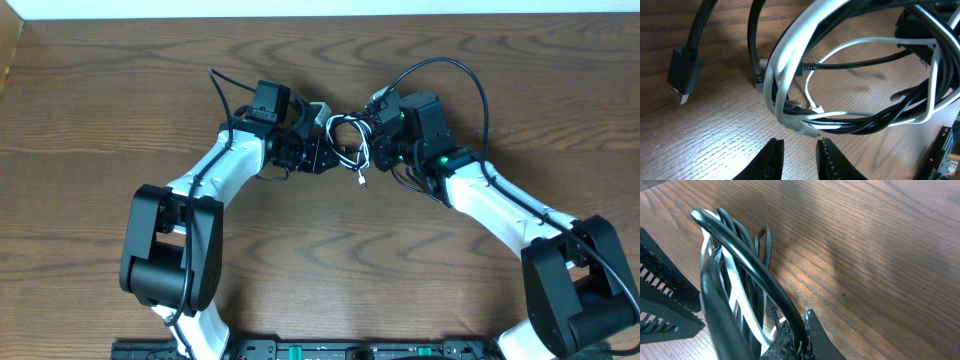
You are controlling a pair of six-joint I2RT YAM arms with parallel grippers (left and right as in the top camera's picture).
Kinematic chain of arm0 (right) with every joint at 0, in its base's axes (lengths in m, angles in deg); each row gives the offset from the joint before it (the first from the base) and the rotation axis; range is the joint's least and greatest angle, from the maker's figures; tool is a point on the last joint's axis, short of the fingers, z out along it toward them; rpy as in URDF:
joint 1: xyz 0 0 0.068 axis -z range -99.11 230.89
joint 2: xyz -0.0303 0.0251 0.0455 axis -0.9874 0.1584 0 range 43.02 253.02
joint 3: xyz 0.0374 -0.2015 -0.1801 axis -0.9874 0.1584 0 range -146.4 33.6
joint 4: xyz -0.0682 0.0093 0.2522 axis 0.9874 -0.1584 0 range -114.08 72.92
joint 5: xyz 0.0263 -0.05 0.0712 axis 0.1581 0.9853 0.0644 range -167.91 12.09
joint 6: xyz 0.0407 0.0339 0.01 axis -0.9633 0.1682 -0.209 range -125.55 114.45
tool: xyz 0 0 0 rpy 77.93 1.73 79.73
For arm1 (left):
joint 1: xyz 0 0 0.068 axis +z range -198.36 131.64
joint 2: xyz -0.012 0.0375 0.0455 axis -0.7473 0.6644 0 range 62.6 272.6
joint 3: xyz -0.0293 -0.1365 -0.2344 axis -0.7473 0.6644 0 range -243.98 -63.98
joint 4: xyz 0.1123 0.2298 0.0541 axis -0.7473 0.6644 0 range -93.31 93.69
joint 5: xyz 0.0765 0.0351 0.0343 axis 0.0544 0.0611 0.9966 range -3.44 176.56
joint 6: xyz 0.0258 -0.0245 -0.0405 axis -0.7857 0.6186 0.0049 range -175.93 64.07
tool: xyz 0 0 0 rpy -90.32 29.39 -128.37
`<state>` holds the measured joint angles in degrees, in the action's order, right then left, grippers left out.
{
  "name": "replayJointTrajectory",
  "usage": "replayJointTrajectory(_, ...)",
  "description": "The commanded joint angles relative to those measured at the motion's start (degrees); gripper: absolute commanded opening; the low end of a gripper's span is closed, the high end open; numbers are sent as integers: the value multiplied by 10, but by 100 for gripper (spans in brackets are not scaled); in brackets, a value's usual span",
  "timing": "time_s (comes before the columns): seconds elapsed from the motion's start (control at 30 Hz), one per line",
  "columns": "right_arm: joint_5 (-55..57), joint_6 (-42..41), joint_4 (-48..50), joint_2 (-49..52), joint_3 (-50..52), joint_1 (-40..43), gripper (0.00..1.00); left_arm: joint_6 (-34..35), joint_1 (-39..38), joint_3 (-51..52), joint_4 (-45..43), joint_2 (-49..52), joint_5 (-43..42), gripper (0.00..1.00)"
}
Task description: Untangle cables
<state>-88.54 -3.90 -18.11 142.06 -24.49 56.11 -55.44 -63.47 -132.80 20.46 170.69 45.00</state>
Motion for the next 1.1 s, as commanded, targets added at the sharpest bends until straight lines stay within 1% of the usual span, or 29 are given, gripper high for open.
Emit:
replayJointTrajectory(0.0, 0, -9, 0, 5, -6, 0, 2, 11, 0, 3, 2, -3, 17, 25)
replayJointTrajectory(0.2, -1, -9, 0, 5, -6, -1, 2, 11, 0, 3, 2, -3, 60, 23)
replayJointTrajectory(0.37, -5, -9, 0, 5, -6, -1, 2, 11, 0, 3, 0, -3, 84, 25)
replayJointTrajectory(0.43, -5, -9, 0, 5, -6, -1, 2, 11, 0, 3, -2, -3, 84, 31)
replayJointTrajectory(0.6, -5, -9, 0, 5, -6, -1, 1, 27, 0, 2, -7, -3, 76, 31)
replayJointTrajectory(0.7, -5, -9, 0, 5, -6, -1, 2, 51, 0, 2, -15, -3, 75, 33)
replayJointTrajectory(0.8, -5, -7, 0, 5, -6, -1, 2, 78, 0, 2, -24, -3, 66, 37)
replayJointTrajectory(0.9, -5, -7, 0, 5, -6, -1, 2, 78, 0, 2, -29, -3, 35, 37)
replayJointTrajectory(1.07, -5, -7, 0, 5, -6, -1, 2, 78, -1, 2, -36, -3, 35, 37)
